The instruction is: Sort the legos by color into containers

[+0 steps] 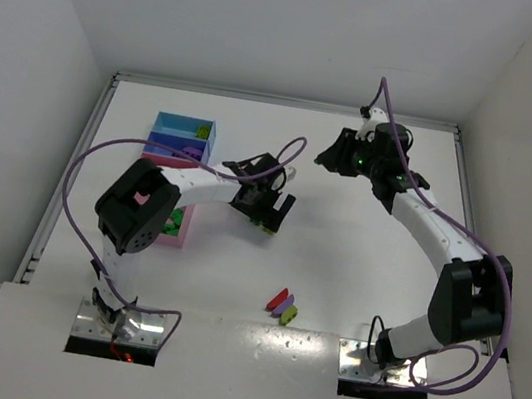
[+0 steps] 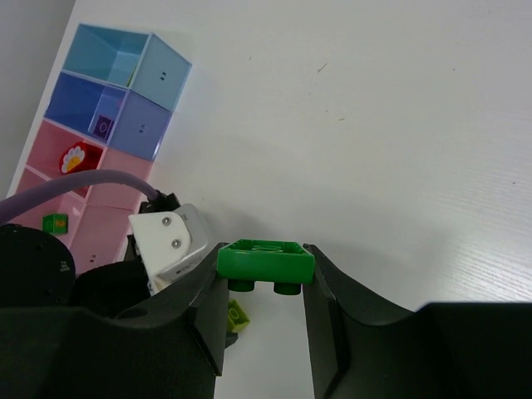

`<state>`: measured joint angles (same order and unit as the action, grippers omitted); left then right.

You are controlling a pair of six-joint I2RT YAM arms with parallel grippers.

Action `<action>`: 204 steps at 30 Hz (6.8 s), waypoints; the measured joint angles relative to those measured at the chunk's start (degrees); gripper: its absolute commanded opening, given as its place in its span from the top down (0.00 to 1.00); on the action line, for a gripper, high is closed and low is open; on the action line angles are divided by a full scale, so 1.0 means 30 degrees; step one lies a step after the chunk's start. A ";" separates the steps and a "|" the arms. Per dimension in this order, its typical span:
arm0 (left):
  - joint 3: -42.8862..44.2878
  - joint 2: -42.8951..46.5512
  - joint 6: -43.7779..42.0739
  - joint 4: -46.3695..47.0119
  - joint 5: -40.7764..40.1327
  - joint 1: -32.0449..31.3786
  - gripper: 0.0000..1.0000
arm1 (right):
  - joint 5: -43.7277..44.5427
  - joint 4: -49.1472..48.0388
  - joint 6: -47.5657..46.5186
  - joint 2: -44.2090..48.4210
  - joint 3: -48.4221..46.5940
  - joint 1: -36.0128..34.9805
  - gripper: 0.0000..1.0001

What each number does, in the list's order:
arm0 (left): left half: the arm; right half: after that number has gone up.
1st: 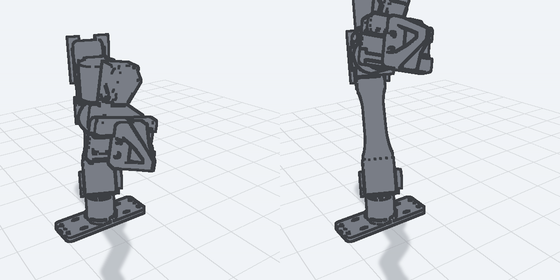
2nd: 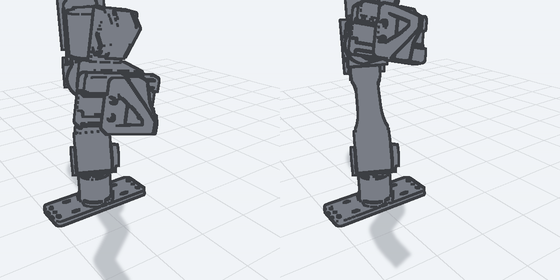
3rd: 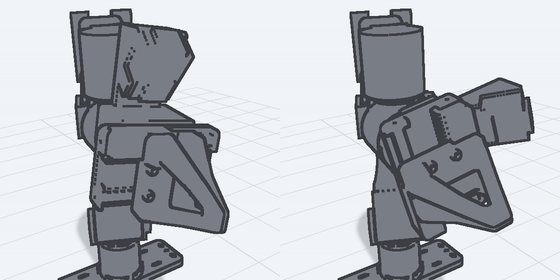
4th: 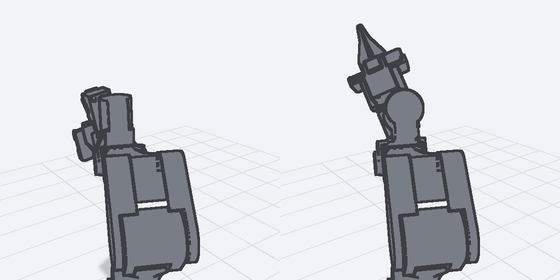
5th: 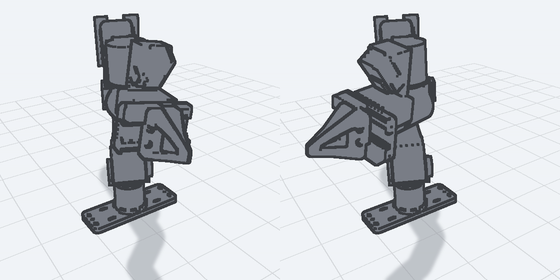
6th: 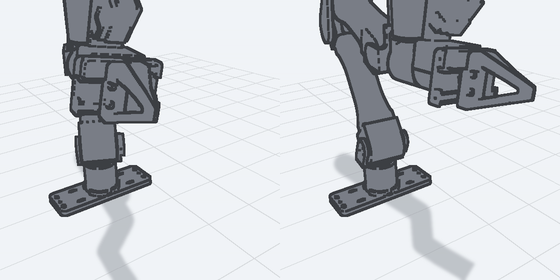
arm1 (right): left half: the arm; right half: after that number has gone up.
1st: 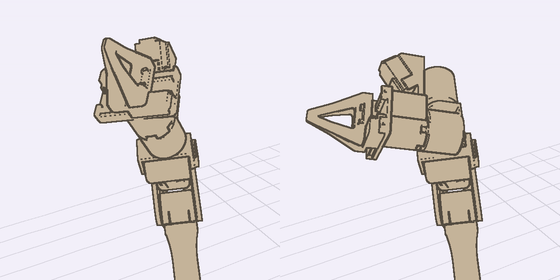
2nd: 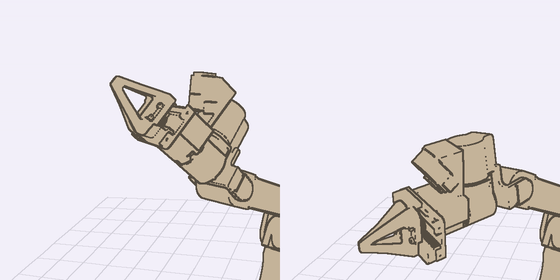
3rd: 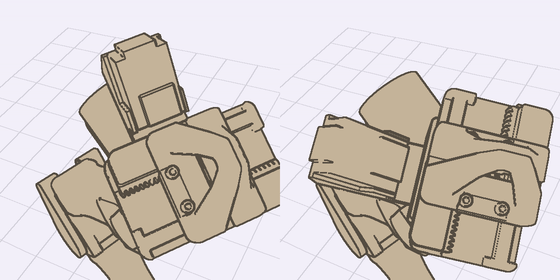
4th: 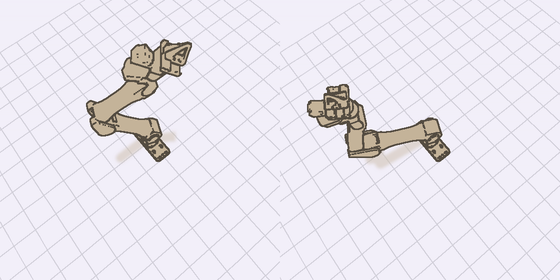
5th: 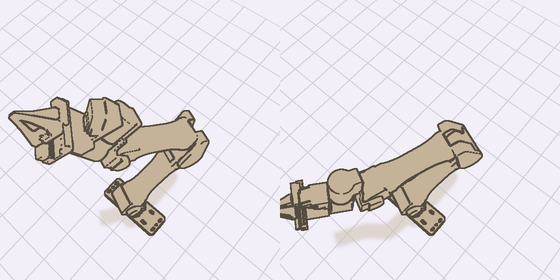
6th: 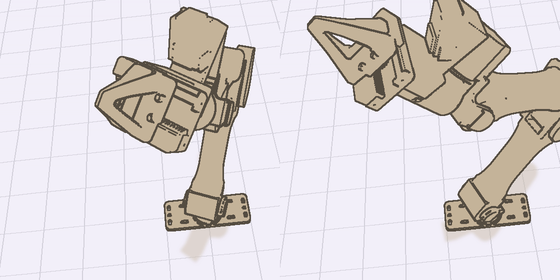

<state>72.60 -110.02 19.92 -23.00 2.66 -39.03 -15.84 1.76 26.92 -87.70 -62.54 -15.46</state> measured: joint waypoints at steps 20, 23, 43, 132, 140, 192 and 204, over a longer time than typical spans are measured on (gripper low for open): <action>0.0401 0.2805 -1.3515 -0.3803 0.3497 -0.0022 0.05 | -0.0452 -0.0029 0.0000 0.0000 0.0124 0.0000 1.00; 0.0350 0.3162 -1.7711 -0.4852 0.4284 0.0204 0.09 | -0.0466 -0.0022 0.0000 0.0000 0.0175 0.0000 1.00; 0.1137 0.2324 -2.9959 -0.6732 1.1045 0.3286 0.26 | -0.0801 -0.0095 -0.0080 0.0000 0.0204 0.0000 1.00; -0.4408 1.2138 -1.4069 -1.0010 0.5792 1.7296 0.37 | -0.7053 0.0940 -0.5071 -0.7613 -0.8735 -0.9027 1.00; -0.2047 1.0739 -1.5584 -1.2123 0.9697 2.2148 0.34 | -0.6929 0.0721 -0.5064 -0.9573 -1.0783 -1.0411 1.00; 0.1712 0.9522 -1.2262 -0.7715 1.4192 1.0724 0.07 | -0.2725 0.4758 -1.0914 -0.3184 -0.0838 -0.5450 0.36; 0.1719 0.9063 -1.0943 -0.6353 1.3231 0.9107 0.07 | -0.1151 0.2951 -1.0550 -0.4102 0.0641 -0.5537 0.36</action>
<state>77.76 -82.83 -12.91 -42.06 42.35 -11.70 -19.29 10.61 -4.73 -100.01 -60.62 -32.08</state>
